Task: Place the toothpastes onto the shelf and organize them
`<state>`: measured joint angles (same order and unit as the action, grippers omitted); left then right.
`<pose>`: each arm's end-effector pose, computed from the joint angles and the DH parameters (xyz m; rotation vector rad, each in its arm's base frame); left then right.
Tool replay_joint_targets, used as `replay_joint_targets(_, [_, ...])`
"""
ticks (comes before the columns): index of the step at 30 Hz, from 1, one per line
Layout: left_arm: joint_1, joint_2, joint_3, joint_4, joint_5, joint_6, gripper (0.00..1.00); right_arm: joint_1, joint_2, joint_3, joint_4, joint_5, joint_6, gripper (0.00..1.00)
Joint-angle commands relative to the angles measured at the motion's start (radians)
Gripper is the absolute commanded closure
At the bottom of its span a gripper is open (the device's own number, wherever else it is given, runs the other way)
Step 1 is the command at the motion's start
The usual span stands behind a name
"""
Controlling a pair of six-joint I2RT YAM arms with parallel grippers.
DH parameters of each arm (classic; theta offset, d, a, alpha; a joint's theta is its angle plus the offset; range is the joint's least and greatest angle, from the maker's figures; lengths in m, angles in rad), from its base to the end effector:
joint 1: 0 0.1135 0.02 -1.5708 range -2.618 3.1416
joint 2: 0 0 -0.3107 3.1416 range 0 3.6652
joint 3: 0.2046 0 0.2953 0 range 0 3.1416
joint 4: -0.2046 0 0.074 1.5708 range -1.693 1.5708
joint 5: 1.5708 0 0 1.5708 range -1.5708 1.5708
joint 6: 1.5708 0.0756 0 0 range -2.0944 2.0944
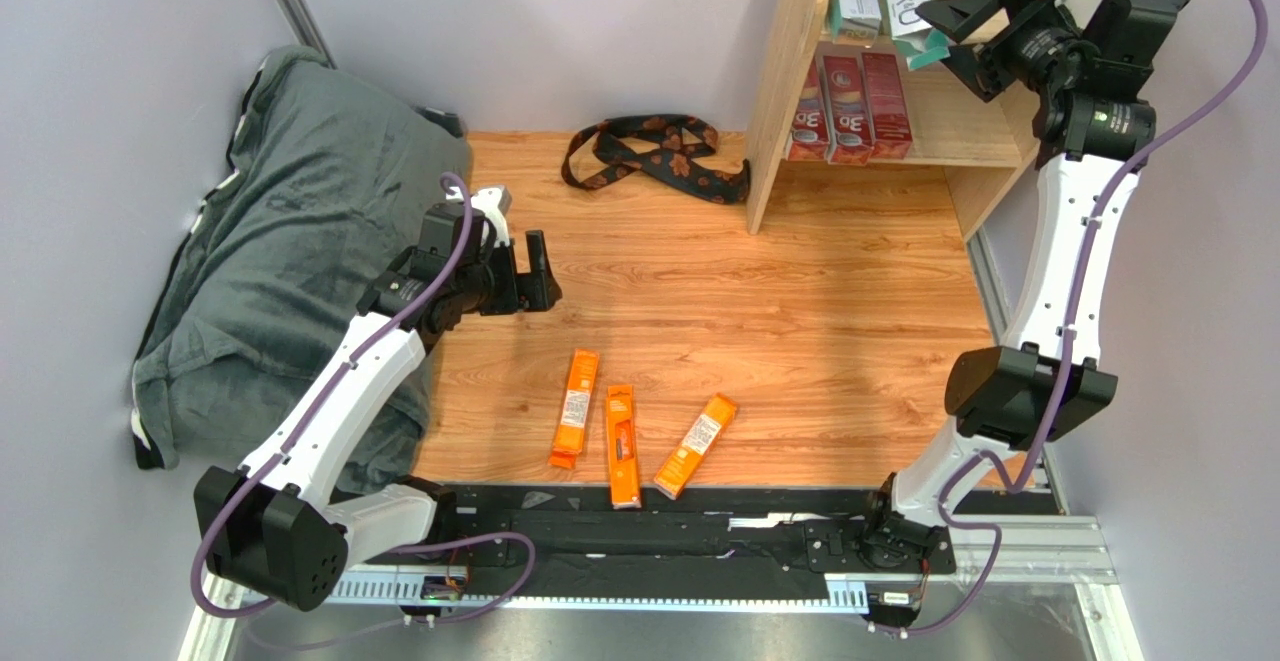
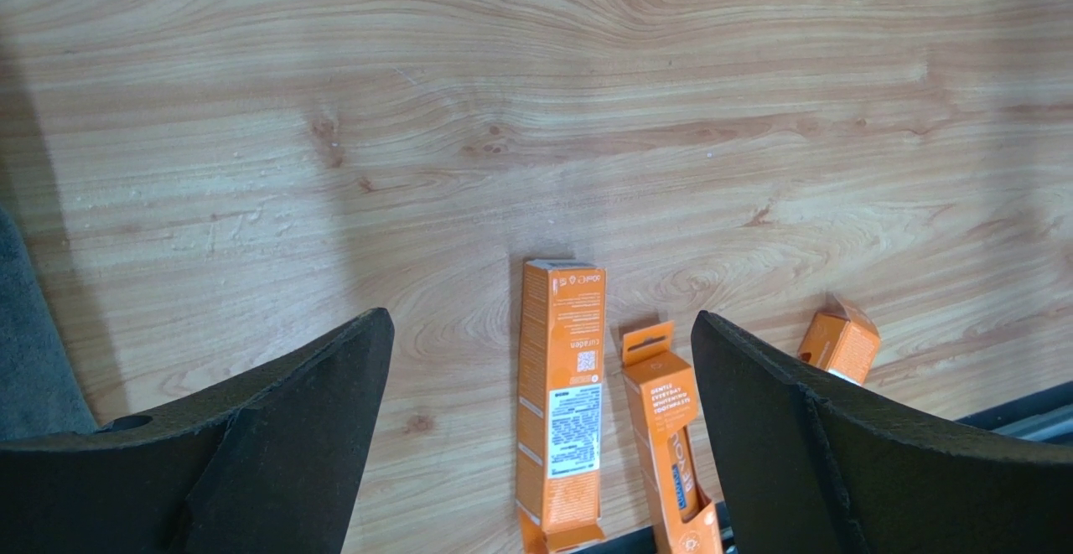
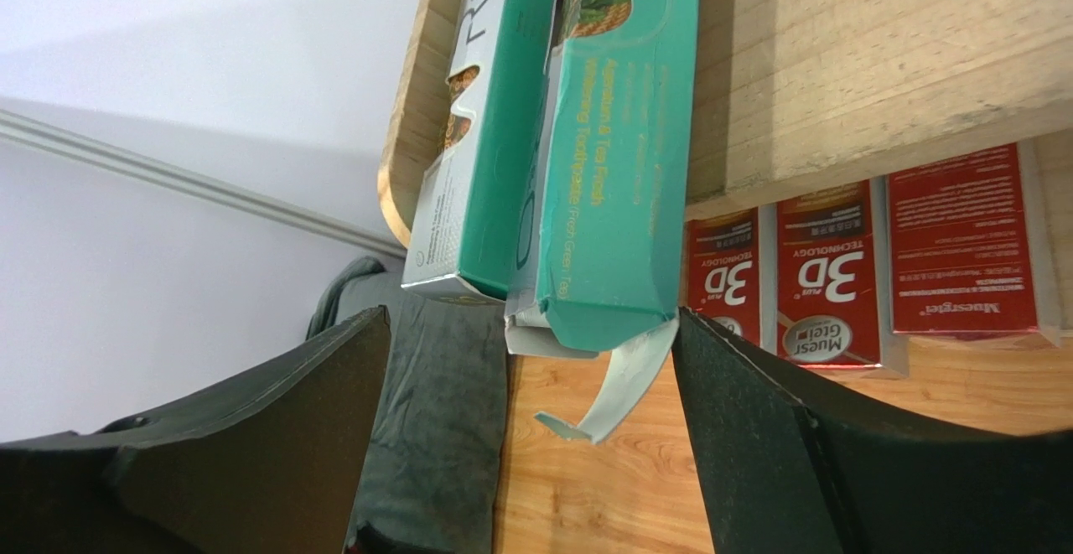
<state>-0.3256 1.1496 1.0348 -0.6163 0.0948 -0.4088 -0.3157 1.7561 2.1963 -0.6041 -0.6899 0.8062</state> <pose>0.2802 -0.1022 0.3239 -0.0479 2.3464 -0.4799 0.4368 -0.0921 0.5748 0.4698 1.7301 0.9509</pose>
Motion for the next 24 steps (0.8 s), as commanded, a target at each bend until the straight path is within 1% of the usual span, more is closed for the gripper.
replay_joint_targets(1, [-0.003,0.001,0.005,0.027,0.013,0.024,0.03,-0.005,-0.056,0.092,-0.127,0.125,-0.091,0.14])
replay_joint_targets(3, [-0.001,0.002,0.007,0.027,0.011,0.022,0.03,-0.003,-0.073,0.094,-0.146,0.188,-0.114,0.14])
replay_joint_targets(7, [-0.001,0.002,0.005,0.026,0.006,0.024,0.03,-0.005,-0.072,0.088,-0.129,0.233,-0.142,0.14])
replay_joint_targets(12, [-0.001,0.004,0.001,0.026,0.008,0.024,0.03,-0.005,-0.046,0.045,0.016,0.222,-0.125,0.16])
replay_joint_targets(15, [-0.001,0.006,0.002,0.026,0.006,0.024,0.03,-0.005,-0.001,0.1,0.05,0.224,-0.107,0.17])
replay_joint_targets(17, [-0.001,0.01,0.004,0.026,0.006,0.025,0.03,-0.003,0.068,0.152,0.059,0.195,-0.078,0.2])
replay_joint_targets(18, [-0.001,0.01,0.005,0.026,0.005,0.025,0.03,-0.002,0.097,0.213,0.058,0.184,-0.068,0.23])
replay_joint_targets(19, [-0.001,0.012,0.005,0.026,0.003,0.025,0.03,0.0,0.147,0.241,0.058,0.165,-0.056,0.34])
replay_joint_targets(20, [-0.003,0.015,0.007,0.026,0.0,0.025,0.03,0.0,0.173,0.264,0.064,0.155,-0.026,0.37])
replay_joint_targets(21, [-0.001,0.019,0.007,0.026,0.002,0.027,0.03,0.003,0.195,0.301,0.066,0.148,-0.015,0.38])
replay_joint_targets(22, [-0.001,0.019,0.005,0.026,0.002,0.027,0.03,0.006,0.227,0.307,0.07,0.138,-0.003,0.4])
replay_joint_targets(24, [-0.001,0.021,0.007,0.026,-0.001,0.027,0.03,0.016,0.244,0.306,0.089,0.135,0.01,0.41])
